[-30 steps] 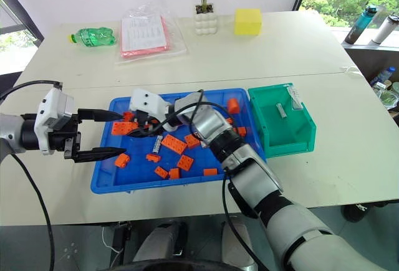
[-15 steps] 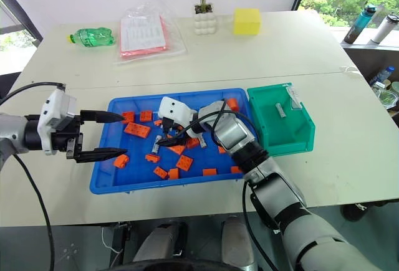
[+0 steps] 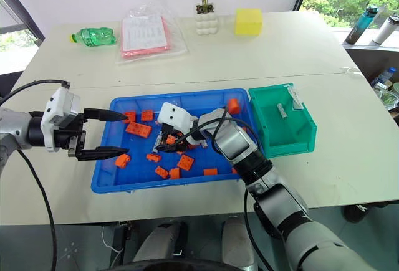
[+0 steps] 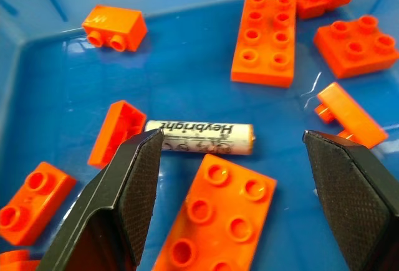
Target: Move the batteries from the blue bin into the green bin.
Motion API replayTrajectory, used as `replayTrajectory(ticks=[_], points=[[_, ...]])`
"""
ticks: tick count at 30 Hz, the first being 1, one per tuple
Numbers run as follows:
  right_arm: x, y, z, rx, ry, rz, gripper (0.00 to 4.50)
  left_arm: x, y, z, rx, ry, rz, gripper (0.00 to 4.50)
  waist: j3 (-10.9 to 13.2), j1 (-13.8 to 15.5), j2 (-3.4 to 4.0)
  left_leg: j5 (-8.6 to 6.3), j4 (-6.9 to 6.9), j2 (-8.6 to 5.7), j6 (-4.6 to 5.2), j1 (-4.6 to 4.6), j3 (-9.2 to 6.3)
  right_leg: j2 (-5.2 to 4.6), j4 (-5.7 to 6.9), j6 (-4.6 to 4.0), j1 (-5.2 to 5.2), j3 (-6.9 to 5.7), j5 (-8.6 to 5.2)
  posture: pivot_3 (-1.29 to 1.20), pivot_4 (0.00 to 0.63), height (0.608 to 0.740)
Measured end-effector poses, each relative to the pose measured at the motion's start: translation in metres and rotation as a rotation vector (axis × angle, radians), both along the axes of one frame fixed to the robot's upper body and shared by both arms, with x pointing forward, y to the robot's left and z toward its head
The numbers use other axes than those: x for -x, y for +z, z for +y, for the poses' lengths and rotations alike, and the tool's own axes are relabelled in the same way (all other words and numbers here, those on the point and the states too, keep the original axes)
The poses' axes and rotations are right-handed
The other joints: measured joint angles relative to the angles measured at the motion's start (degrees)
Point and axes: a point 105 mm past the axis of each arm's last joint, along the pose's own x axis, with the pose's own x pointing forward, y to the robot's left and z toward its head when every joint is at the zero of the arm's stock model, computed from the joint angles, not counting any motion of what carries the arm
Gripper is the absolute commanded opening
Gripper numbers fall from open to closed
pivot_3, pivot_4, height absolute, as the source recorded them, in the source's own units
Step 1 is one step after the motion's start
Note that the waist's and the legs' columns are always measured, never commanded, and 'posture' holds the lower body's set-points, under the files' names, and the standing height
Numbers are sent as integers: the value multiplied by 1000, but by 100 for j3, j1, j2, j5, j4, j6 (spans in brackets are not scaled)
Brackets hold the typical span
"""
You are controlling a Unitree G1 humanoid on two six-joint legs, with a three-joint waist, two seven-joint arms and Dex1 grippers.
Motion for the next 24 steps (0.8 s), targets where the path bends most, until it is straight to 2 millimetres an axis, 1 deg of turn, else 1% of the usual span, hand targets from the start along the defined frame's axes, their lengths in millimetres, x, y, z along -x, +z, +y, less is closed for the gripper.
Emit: replayTrajectory(ticks=[2,7,11,14,17,20,24], points=[[2,-3,-1,8,0,2,3663,1,-2,0,-1,-1,1,4500,0,1,0,0,0,0,0,0,0,0,0,0,0,0,0,0,150,726],[11,-3,1,2,16,7,3663,4,-9,1,-2,3,22,4500,0,2,0,0,0,0,0,0,0,0,0,0,0,1,0,0,150,726],[16,-4,2,19,78,-18,3663,4,-8,1,-3,2,15,4500,0,13,-1,0,2,-1,0,0,-1,-1,-1,0,3,1,0,0,150,726],[10,-2,3,42,132,-56,3663,2,-2,-1,-2,4,-10,4500,0,8,-1,0,2,-1,0,0,-1,0,-2,0,3,0,0,0,150,726],[6,6,7,62,226,-136,3663,0,0,-1,-2,8,-22,4500,0,-10,-1,0,1,0,0,0,0,0,-1,0,0,0,0,0,150,726],[6,16,13,106,375,-236,3663,1,0,-1,-2,10,-22,4500,0,-25,-1,0,3,1,-1,0,0,2,-2,0,-4,-1,0,0,150,726],[16,16,15,172,569,-283,3663,1,0,0,0,21,-23,4500,-1,-26,-1,0,4,1,-1,0,-1,2,-2,0,-2,-1,0,0,150,726]])
